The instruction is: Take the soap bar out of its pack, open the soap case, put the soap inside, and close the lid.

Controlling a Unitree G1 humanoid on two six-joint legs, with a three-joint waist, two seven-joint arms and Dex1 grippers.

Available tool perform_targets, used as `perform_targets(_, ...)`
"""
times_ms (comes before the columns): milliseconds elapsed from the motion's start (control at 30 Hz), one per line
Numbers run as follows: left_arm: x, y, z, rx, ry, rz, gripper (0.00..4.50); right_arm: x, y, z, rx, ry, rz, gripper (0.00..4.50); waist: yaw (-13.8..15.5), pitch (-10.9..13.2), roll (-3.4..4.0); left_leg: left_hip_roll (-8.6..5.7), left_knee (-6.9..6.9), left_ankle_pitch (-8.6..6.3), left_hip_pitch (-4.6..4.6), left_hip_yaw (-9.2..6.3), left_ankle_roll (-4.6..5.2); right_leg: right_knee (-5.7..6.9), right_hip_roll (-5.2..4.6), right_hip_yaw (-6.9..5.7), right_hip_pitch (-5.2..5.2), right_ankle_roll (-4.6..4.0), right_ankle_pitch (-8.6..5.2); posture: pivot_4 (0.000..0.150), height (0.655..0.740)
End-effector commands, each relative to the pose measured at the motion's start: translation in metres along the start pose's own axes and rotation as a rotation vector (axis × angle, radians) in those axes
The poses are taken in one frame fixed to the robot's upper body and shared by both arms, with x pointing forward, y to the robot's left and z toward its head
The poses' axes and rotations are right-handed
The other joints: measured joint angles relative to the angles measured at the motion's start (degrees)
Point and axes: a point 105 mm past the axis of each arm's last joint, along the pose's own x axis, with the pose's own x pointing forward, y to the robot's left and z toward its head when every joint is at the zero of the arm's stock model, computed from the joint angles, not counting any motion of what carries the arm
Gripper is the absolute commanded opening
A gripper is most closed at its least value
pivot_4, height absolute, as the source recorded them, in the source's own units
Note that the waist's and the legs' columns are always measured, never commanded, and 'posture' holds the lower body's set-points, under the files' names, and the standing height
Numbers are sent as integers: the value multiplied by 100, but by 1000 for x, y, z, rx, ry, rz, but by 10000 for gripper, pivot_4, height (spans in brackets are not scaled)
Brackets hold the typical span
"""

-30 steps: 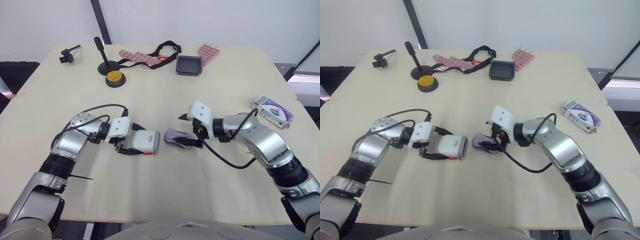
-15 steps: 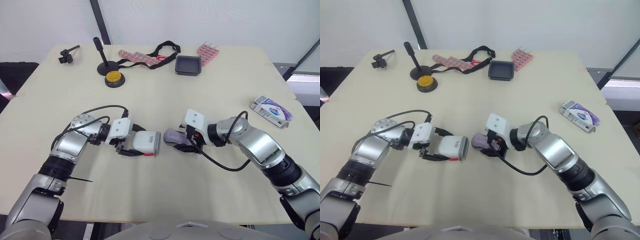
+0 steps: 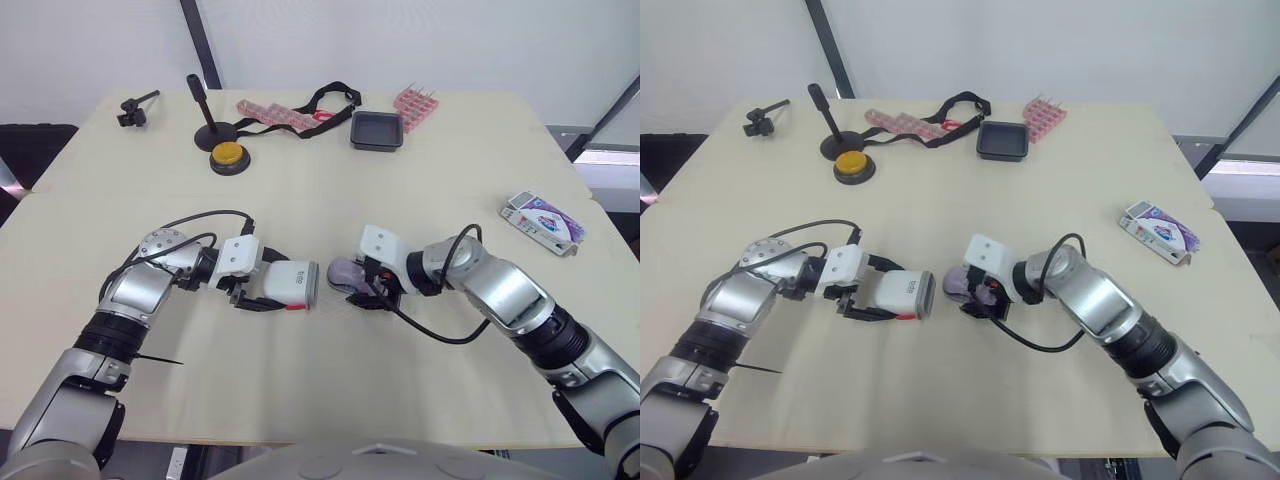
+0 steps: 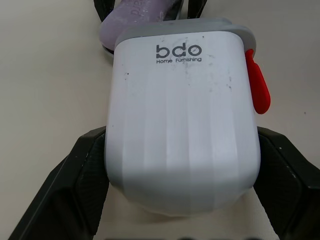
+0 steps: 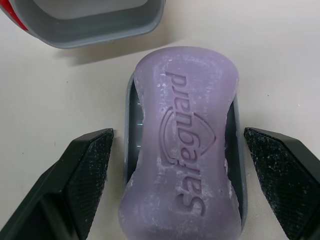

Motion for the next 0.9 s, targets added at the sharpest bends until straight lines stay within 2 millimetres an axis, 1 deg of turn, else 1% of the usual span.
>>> perform_targets(33, -9, 6, 4, 19, 5, 31, 34636, 0, -2, -4, -5, 29, -23, 45000, -1, 0, 0, 0, 0, 0, 0, 0, 0, 1, 0, 0, 0, 0, 0, 1500, 7291)
perform_targets(100, -9, 5, 3, 18, 7, 30, 34636, 2, -1, -6, 8, 32, -24, 45000, 0, 0, 0, 0, 0, 1, 2, 0, -2, 3, 0, 0, 0, 0, 0, 1500, 7291)
perform_targets(200, -9, 6, 3, 17, 10, 31, 34636, 2, -2, -5, 15, 31, -30, 37013, 0, -1, -1, 0, 0, 2, 6, 0, -4, 6, 0, 1, 0, 0, 0, 1500, 7291)
perform_targets(300, -9, 6, 2, 17, 16, 32, 34636, 2, -1, -6, 24, 34, -29, 27203, -3, -3, -5, 0, 0, 3, 7, 0, -4, 7, 0, 1, 0, 0, 0, 1500, 7291)
perform_targets(333, -10, 6, 2, 17, 17, 32, 34636, 2, -1, -6, 25, 34, -29, 25394, -7, -3, -5, 0, -1, 3, 9, 0, -4, 7, 0, 2, 2, 0, 0, 1500, 7291)
perform_targets(500, -9, 8, 2, 18, 18, 34, 34636, -3, -1, -6, 2, 32, -14, 25306, 0, -3, -5, 0, 0, 4, 10, 0, -6, 10, 0, 2, 2, 0, 0, 1500, 7291)
perform_targets(667, -4, 9, 1, 18, 15, 28, 34636, -27, -1, 3, -96, 2, 45, 25306, 50, -2, -4, -1, 1, 4, 7, 0, -5, 6, -1, 0, 2, 0, 0, 1500, 7291)
perform_targets(767, 1, 10, 2, 20, 8, 26, 34636, -41, -3, 5, -160, 22, 68, 25306, 48, -1, -3, 0, 0, 4, 3, 0, -5, 5, -1, 0, 2, 0, 0, 1500, 7291)
perform_targets(900, 8, 14, 7, 19, -21, 36, 34636, -49, -4, 5, -200, 43, 82, 25306, 7, -1, -2, 2, 1, 5, 4, 0, -3, 9, 0, 1, 1, -1, 0, 1500, 7291)
